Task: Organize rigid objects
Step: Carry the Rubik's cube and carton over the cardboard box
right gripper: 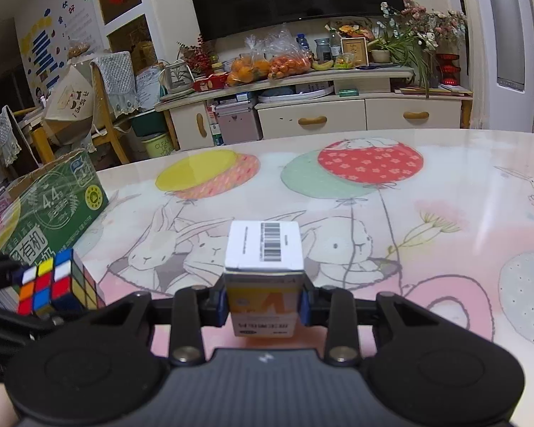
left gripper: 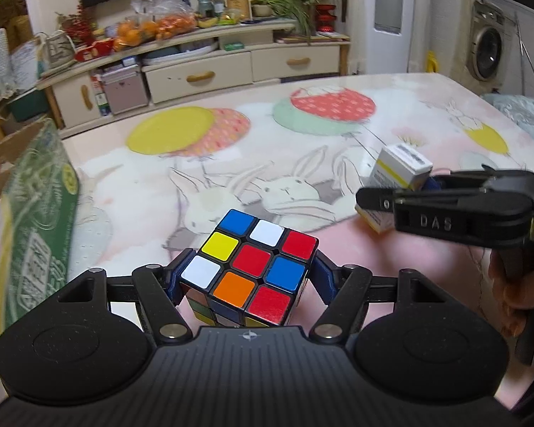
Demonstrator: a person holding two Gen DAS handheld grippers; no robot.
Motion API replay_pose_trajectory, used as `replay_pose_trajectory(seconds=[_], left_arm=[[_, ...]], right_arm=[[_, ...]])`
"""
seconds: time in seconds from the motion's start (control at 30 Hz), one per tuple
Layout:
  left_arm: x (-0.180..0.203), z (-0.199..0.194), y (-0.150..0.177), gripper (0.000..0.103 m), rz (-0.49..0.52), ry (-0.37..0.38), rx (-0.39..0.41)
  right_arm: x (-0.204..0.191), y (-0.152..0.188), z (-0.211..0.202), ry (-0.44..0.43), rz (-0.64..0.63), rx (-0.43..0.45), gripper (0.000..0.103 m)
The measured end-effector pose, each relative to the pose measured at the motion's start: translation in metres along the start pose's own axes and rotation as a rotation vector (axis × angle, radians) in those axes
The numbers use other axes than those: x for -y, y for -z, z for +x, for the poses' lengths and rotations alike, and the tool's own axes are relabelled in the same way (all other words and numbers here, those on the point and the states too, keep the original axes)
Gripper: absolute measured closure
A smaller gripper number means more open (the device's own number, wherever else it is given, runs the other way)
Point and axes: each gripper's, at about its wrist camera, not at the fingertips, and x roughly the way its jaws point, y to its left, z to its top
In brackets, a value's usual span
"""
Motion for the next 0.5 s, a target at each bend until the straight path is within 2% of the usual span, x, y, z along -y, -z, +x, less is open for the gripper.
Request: replay_pose_trajectory(seconds=[0.5], left_arm=[[-0.009, -0.007, -0.013, 0.019, -0.039, -0.083, 0.066]], right_arm=[[-0.036, -0.005, -0.010, -0.005, -0.071, 0.019, 0.069]])
